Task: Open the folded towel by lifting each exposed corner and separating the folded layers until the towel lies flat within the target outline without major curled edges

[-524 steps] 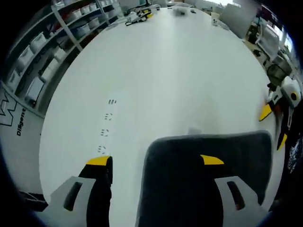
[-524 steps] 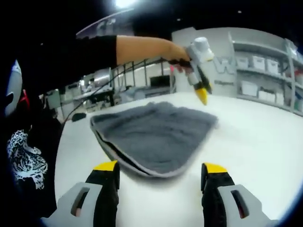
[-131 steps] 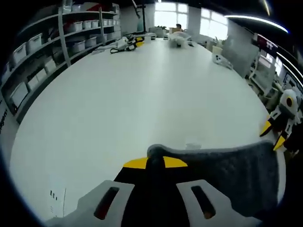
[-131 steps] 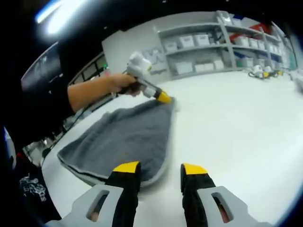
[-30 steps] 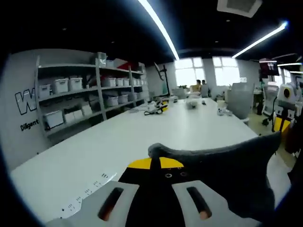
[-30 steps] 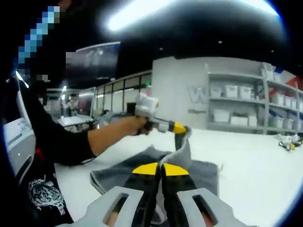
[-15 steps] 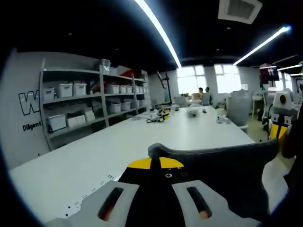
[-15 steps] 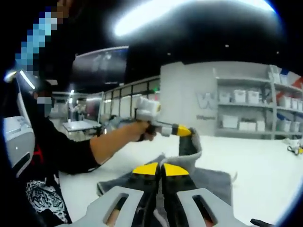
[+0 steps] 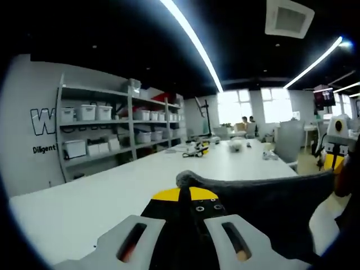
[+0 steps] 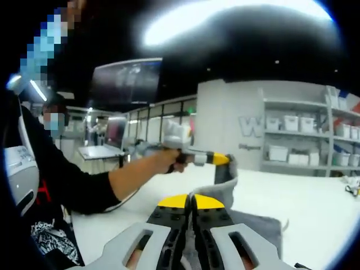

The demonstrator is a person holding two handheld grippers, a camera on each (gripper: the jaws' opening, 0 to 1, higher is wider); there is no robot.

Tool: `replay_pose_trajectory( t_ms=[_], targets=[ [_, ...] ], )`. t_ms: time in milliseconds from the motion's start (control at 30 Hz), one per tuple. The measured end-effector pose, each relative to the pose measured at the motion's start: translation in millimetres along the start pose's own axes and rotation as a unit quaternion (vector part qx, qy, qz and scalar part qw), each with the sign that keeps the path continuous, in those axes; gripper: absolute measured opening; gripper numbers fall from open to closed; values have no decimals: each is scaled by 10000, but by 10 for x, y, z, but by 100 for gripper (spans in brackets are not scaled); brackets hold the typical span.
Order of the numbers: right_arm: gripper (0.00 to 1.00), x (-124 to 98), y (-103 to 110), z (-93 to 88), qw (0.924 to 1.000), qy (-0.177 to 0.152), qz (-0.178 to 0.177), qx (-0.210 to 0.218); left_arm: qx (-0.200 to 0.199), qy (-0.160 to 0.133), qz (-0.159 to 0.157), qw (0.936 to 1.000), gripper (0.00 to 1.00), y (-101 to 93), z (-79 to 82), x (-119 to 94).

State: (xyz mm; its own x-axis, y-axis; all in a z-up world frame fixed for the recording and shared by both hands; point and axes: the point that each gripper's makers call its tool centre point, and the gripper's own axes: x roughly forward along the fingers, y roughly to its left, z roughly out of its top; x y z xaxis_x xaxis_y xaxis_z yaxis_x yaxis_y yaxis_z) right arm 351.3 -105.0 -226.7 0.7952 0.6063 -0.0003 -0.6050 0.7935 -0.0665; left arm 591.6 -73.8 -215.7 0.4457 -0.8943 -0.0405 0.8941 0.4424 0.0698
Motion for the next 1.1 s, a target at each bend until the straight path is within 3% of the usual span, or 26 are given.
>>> replay_pose_trajectory(
  t_ms=[267,367,533,600,800,1100],
  targets=[
    [0,246,219,169,9998,-56,167,-42,-6,-66,422,9991,2,266,117,-196],
    [0,294,254,214,9998,-60,170,-66,-38,-120,434,9990,2,295,155,-258],
    [0,359,304,261,9997,-47,189,-124,265,-100,433,9987,2,255,207,-304],
    [0,381,321,280,9997,-43,197,-141,580,60,485,9971,2,232,180,-324],
    [0,462,394,274,9997,4,246,-40,731,5,470,9962,2,257,150,-331],
    [0,618,684,400,9985,-6,516,-179,513,-230,467,9973,2,409,265,-644]
  ],
)
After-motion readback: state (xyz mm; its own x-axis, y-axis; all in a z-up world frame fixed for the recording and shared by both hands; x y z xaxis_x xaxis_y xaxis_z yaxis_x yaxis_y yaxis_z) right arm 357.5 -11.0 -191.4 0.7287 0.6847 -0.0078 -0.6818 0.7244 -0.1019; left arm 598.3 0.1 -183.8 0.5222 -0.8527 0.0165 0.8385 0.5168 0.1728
